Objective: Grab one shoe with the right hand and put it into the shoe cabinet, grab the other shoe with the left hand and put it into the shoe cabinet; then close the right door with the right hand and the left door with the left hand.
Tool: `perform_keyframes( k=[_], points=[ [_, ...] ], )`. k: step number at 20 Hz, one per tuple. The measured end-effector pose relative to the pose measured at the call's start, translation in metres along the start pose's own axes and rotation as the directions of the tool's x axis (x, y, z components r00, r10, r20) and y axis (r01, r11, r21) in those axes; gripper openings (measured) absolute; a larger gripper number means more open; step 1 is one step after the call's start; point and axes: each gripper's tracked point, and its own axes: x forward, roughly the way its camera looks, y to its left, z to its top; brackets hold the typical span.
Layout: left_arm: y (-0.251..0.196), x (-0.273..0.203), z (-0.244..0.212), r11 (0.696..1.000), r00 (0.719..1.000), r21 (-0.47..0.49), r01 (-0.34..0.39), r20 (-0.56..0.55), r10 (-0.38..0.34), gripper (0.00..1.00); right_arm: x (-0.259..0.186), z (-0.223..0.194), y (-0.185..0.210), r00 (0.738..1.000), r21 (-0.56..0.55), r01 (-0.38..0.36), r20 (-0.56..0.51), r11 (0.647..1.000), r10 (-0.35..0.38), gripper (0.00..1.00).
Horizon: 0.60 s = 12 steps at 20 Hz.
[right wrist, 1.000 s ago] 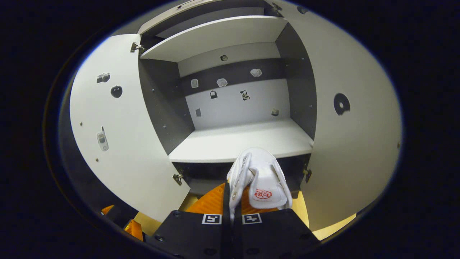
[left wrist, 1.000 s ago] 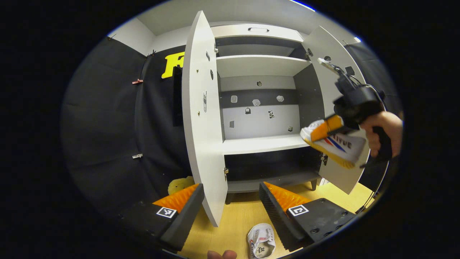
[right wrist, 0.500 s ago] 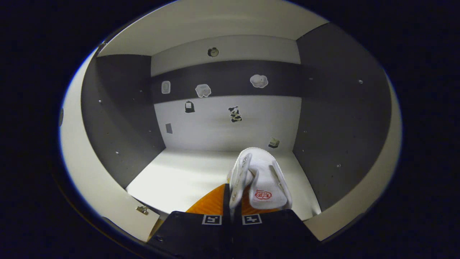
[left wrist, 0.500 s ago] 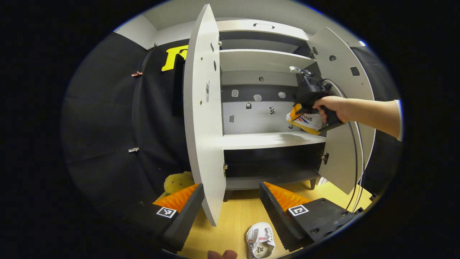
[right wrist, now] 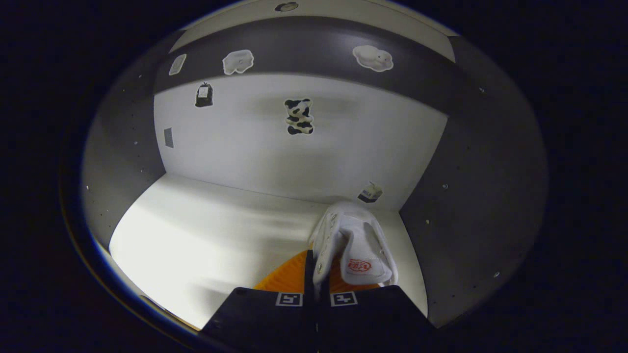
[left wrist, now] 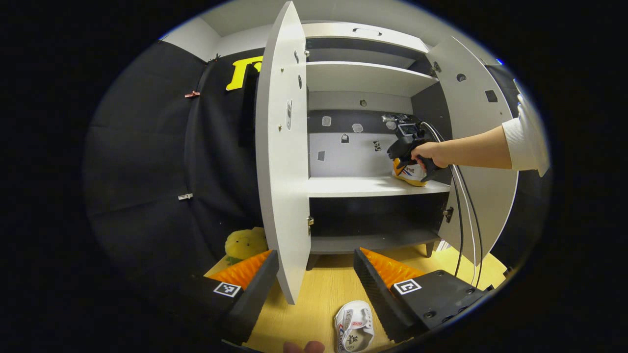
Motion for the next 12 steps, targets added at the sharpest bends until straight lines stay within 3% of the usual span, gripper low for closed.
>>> perform_keyframes(
  k=[3, 8, 9, 10, 11, 12],
  points=[
    [0.002, -0.001, -0.003, 1.0, 1.0, -0.01, -0.01, -0.013, 0.01, 0.96, -0.002, 0.0, 0.0, 1.0, -0.004, 0.03, -0.002, 1.0, -0.03, 0.08],
    [-0.002, 0.0, -0.001, 1.0, 1.0, -0.011, -0.002, -0.005, 0.002, 0.97, -0.027, 0.001, 0.001, 1.0, 0.063, -0.001, 0.002, 0.998, 0.0, 0.31],
    [-0.003, 0.0, 0.0, 1.0, 1.0, -0.012, 0.001, -0.002, -0.001, 0.96, -0.036, 0.002, 0.002, 1.0, 0.073, -0.013, 0.017, 0.997, 0.012, 0.46],
    [-0.004, 0.0, 0.0, 1.0, 1.0, -0.013, 0.003, 0.0, -0.003, 0.96, -0.046, 0.004, 0.002, 0.999, 0.08, -0.023, 0.042, 0.997, 0.019, 0.53],
    [-0.005, 0.0, 0.001, 1.0, 1.0, -0.013, 0.006, 0.003, -0.005, 0.97, -0.06, 0.005, 0.003, 0.998, 0.087, -0.028, 0.064, 0.996, 0.023, 0.73],
    [-0.009, -0.001, 0.002, 1.0, 1.0, -0.016, 0.018, 0.009, -0.017, 0.96, -0.072, 0.005, 0.002, 0.995, 0.092, -0.031, 0.096, 0.995, 0.022, 0.78]
  ],
)
